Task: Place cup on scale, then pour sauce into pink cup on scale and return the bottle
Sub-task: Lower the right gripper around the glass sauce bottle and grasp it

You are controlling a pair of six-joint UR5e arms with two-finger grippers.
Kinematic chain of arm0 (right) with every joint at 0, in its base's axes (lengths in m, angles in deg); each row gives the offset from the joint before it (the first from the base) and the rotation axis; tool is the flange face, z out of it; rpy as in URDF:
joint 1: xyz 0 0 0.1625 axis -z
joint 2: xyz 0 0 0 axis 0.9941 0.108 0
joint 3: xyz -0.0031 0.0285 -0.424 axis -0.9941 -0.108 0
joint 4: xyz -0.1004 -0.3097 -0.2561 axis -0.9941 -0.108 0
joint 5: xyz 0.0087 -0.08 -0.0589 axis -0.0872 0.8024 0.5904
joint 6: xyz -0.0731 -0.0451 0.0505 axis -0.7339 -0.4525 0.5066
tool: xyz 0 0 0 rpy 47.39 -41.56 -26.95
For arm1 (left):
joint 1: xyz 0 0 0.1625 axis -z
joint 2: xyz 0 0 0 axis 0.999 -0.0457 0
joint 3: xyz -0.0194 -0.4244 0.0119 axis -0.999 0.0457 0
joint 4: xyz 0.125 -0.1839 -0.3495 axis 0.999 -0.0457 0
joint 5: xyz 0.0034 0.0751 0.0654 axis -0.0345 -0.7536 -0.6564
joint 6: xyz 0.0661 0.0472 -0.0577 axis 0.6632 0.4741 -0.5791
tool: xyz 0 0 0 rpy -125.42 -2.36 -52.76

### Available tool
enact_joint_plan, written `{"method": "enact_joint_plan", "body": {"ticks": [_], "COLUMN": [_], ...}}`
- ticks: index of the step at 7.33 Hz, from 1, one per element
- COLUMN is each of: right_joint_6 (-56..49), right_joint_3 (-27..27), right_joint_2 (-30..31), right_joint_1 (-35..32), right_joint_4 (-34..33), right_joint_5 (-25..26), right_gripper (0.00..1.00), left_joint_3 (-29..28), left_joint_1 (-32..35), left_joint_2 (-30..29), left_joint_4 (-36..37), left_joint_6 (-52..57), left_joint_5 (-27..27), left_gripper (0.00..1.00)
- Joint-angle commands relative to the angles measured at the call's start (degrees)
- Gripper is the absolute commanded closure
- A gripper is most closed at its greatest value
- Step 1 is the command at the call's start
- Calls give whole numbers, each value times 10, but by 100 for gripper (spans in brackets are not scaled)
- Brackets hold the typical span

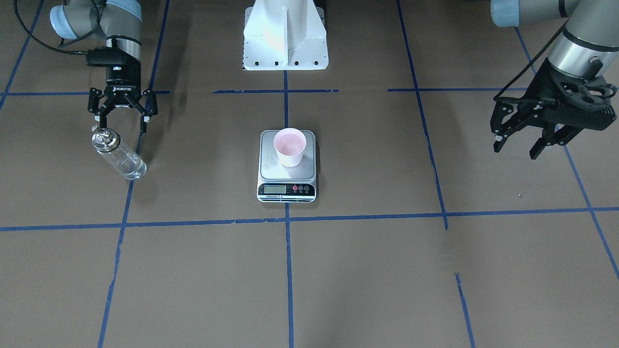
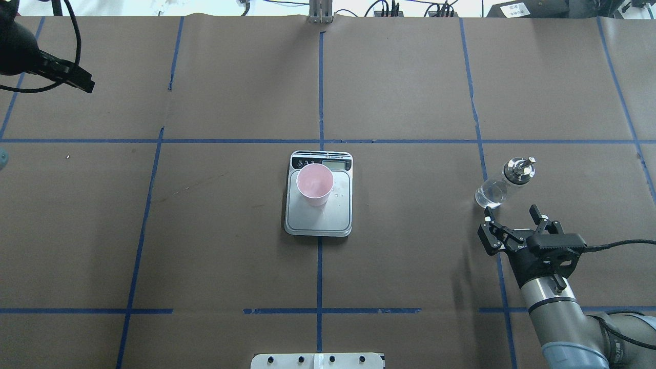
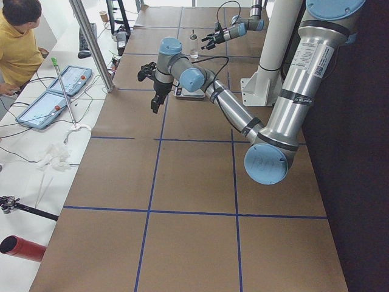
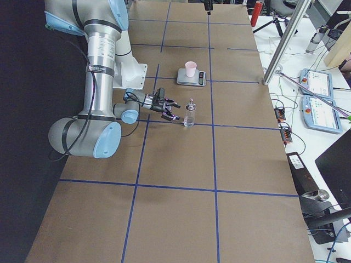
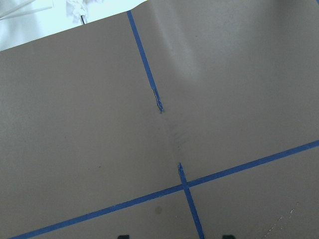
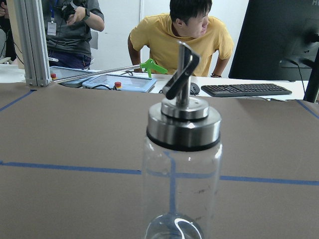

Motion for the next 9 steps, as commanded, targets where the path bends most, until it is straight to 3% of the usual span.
{"method": "enact_joint_plan", "body": {"ticks": [1, 7, 9], "right_joint_6": [-11, -28, -57], "right_joint_3": [-21, -31, -96], "right_joint_2": [-3, -7, -89], "right_joint_1": [1, -40, -67], "right_joint_4": [38, 41, 69], "right_joint_5": [2, -10, -35], "right_gripper": [3, 2, 2], "left_joint_3": [0, 4, 5], "left_joint_1": [0, 0, 1], "left_joint_2": [0, 0, 0], "left_joint_4": [0, 0, 0], "left_joint_6": [0, -1, -1], "left_joint_5": [0, 0, 0], "left_gripper": [29, 27, 27]}}
